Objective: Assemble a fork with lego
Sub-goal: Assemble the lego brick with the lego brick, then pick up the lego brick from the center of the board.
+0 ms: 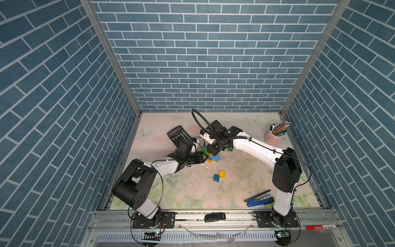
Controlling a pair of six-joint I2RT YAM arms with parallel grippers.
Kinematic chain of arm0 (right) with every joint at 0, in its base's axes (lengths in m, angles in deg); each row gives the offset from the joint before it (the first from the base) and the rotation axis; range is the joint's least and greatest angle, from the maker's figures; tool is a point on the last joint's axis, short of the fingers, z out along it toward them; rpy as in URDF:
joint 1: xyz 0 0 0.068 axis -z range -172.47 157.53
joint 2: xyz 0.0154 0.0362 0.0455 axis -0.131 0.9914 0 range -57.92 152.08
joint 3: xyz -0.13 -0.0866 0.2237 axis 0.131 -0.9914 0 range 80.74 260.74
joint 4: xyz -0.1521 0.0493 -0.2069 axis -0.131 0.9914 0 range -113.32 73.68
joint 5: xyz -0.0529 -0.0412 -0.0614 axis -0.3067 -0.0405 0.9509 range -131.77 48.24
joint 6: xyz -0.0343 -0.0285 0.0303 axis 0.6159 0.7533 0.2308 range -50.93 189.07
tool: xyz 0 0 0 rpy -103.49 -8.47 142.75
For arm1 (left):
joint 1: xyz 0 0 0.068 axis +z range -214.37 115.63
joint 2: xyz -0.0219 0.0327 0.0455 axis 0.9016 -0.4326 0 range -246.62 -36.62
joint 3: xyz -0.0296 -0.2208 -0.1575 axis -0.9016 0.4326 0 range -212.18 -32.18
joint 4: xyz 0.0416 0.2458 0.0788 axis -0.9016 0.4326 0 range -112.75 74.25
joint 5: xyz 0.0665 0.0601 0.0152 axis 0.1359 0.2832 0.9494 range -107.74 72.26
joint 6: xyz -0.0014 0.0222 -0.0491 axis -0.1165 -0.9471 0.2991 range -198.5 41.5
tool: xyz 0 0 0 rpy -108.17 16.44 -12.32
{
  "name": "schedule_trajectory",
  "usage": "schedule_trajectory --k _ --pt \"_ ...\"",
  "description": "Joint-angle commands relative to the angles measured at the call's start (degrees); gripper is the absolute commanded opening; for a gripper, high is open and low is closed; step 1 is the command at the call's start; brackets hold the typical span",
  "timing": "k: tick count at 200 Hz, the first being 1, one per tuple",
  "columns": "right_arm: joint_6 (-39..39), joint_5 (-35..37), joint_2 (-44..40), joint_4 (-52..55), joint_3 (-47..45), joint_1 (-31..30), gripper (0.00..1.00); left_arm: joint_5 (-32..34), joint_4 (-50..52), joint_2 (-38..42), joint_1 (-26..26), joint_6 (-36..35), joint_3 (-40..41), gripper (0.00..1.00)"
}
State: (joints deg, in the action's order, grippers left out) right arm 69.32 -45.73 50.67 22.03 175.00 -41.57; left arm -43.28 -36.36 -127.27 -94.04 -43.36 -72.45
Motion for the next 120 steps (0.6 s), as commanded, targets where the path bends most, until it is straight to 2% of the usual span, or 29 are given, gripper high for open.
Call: schedule_trajectory --k 1,37,46,52,56,64,74,82,101,120 --pt "-1.12 -3.01 5.76 9.95 -3.62 -0.81 0.0 -0.11 -0.6 -0.05 -0.41 -0.29 -1.65 0.51" --pt "-1.65 -2.7 0.87 3.45 -6.85 -0.68 0.01 0.13 -0.1 0.8 -0.42 -0.42 -1.48 0.51" --pt "-2.05 -2.87 -0.72 1.29 -6.47 -0.71 0.24 0.06 -0.03 0.96 -0.42 -0.42 -1.38 0.51" --pt "-2.3 -2.84 -1.72 -0.12 -6.15 -0.7 0.47 0.09 -0.02 1.0 -0.4 -0.43 -1.37 0.51" --pt "-2.73 -2.68 -2.37 -1.1 -5.79 -0.62 0.58 0.1 -0.02 1.0 -0.41 -0.39 -1.39 0.51" --pt "-3.41 -2.3 -3.67 -3.03 -5.35 -0.49 0.71 0.14 -0.02 1.1 -0.41 -0.44 -1.24 0.51" --pt "-3.89 -2.06 -5.54 -5.54 -5.43 -0.3 0.79 0.0 -0.02 1.26 -0.41 -0.44 -1.06 0.51" --pt "-4.58 -1.52 -7.31 -7.96 -6.16 -0.12 0.97 -0.03 -0.02 1.4 -0.4 -0.4 -0.82 0.51" --pt "-5.52 -1.4 -11.85 -14.11 -9.97 0.65 0.98 0.18 0.23 2.01 -0.54 -0.34 -0.35 0.5" --pt "-5.6 1.27 -18.08 -23.63 -18.57 0.68 0.98 0.27 0.67 2.73 -0.49 -0.47 0.08 0.51"
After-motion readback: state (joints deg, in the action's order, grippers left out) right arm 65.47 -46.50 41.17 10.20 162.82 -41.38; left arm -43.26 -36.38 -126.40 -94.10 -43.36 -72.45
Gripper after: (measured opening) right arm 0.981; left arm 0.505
